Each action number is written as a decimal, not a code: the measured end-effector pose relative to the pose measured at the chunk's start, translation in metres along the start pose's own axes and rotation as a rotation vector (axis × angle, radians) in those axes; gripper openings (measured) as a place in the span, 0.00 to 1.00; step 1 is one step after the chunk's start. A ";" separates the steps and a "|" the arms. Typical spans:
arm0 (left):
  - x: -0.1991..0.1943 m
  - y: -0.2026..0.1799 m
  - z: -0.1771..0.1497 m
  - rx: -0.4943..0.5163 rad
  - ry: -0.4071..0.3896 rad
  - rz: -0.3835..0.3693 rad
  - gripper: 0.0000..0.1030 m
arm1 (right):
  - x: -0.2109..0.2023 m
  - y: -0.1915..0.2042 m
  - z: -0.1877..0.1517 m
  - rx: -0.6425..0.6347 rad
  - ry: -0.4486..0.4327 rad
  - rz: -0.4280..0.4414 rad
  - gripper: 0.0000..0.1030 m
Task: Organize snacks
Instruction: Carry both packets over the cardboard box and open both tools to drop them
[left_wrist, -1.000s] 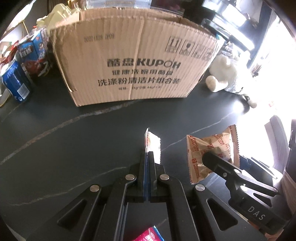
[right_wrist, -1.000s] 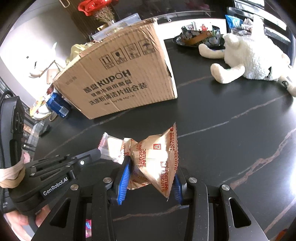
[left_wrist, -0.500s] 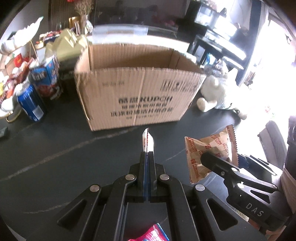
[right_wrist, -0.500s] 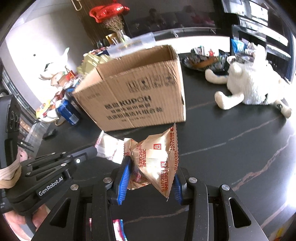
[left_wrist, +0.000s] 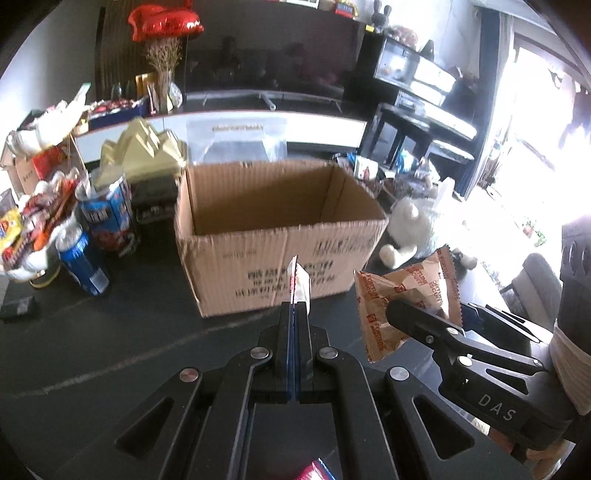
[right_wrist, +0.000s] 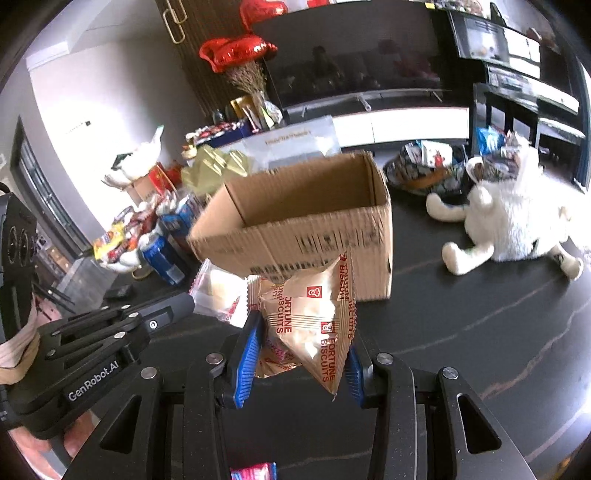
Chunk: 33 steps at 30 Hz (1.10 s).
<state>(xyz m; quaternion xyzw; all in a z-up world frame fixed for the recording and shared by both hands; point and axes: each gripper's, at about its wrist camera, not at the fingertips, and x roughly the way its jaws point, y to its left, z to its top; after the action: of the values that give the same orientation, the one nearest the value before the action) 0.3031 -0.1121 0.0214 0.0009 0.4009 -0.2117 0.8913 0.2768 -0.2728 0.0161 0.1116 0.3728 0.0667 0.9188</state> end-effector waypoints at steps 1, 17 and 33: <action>-0.003 0.000 0.004 0.003 -0.009 0.002 0.02 | -0.001 0.002 0.003 -0.006 -0.007 -0.002 0.40; -0.020 0.010 0.056 0.040 -0.099 0.045 0.02 | -0.002 0.018 0.060 -0.069 -0.084 0.014 0.40; 0.032 0.034 0.098 0.020 -0.059 0.060 0.02 | 0.043 0.017 0.103 -0.111 -0.092 -0.011 0.41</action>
<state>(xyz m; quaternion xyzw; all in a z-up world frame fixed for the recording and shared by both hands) 0.4050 -0.1102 0.0589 0.0159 0.3723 -0.1888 0.9086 0.3791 -0.2631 0.0638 0.0611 0.3266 0.0771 0.9400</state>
